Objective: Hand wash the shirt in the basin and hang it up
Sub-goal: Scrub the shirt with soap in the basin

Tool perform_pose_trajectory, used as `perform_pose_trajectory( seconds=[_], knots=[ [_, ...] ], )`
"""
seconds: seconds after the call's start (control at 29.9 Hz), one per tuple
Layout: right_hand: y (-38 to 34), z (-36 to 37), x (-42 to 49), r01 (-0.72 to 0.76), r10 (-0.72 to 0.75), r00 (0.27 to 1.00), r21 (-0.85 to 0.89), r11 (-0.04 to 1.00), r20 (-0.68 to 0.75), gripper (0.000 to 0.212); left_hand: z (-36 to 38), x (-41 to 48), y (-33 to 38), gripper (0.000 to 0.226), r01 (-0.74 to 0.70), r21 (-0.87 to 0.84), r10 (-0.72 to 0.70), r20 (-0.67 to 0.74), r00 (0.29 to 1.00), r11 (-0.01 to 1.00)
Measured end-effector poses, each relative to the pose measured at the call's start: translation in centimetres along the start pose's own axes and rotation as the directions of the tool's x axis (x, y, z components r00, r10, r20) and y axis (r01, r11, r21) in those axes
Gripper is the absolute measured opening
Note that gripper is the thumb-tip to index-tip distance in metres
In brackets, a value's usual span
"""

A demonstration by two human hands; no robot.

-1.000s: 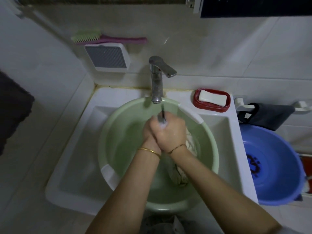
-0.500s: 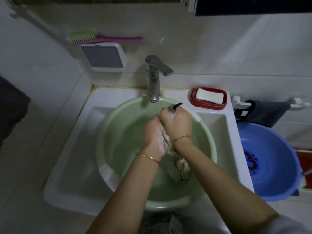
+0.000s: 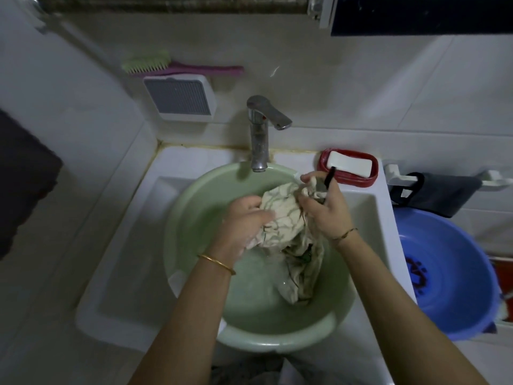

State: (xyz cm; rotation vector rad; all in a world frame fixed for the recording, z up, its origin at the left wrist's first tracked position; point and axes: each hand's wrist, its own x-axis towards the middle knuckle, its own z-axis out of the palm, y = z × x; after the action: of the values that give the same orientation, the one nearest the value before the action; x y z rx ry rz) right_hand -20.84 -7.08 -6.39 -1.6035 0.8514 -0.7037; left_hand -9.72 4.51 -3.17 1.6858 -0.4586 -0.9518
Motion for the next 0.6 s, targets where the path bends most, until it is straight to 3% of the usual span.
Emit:
perform_pose_trajectory(
  seconds=[0.1,0.17,0.23,0.27,0.33,0.37,0.5,0.6],
  knots=[
    [0.6,0.6,-0.5,-0.02,-0.01,0.986,-0.176,0.984,-0.166,0.025,0.9,0.3,0.0,0.014,-0.274,-0.119,0.258,-0.134,0.957,0.954],
    [-0.1,1.7,-1.6,0.01,-0.04,0.972,-0.127,0.992,-0.231,0.021,1.8,0.6,0.3,0.007,-0.338,-0.125,0.302,-0.241,0.922,0.933],
    [-1.6,3.6,-3.6,0.143,-0.155,0.973,-0.078,0.987,-0.169,0.014,2.6,1.1,0.5,0.022,-0.286,-0.212,0.188,-0.388,0.902,0.934],
    [-2.4,4.6,-4.7,0.214,-0.223,0.966,-0.076,0.974,-0.134,0.017,2.7,1.7,0.6,0.028,-0.207,-0.307,0.074,-0.393,0.916,0.929],
    [-3.3,5.9,-5.4,0.275,-0.283,0.951,-0.077,0.958,-0.122,0.031,2.8,2.1,0.4,0.042,-0.008,-0.524,-0.132,-0.229,0.965,0.852],
    [-3.6,6.1,-4.7,0.239,-0.25,0.957,-0.085,0.967,-0.15,0.037,3.2,1.9,0.1,0.04,0.034,-0.574,-0.179,-0.198,0.964,0.818],
    [-3.6,5.0,0.2,-0.067,0.058,0.963,-0.026,0.997,-0.262,0.037,6.1,-0.1,0.3,0.033,-0.061,-0.425,-0.081,-0.307,0.948,0.903],
    [-3.9,5.8,-1.5,-0.056,0.064,0.971,0.042,0.998,-0.228,0.036,4.8,1.3,0.7,0.036,-0.078,-0.372,-0.081,-0.393,0.916,0.925]
  ],
)
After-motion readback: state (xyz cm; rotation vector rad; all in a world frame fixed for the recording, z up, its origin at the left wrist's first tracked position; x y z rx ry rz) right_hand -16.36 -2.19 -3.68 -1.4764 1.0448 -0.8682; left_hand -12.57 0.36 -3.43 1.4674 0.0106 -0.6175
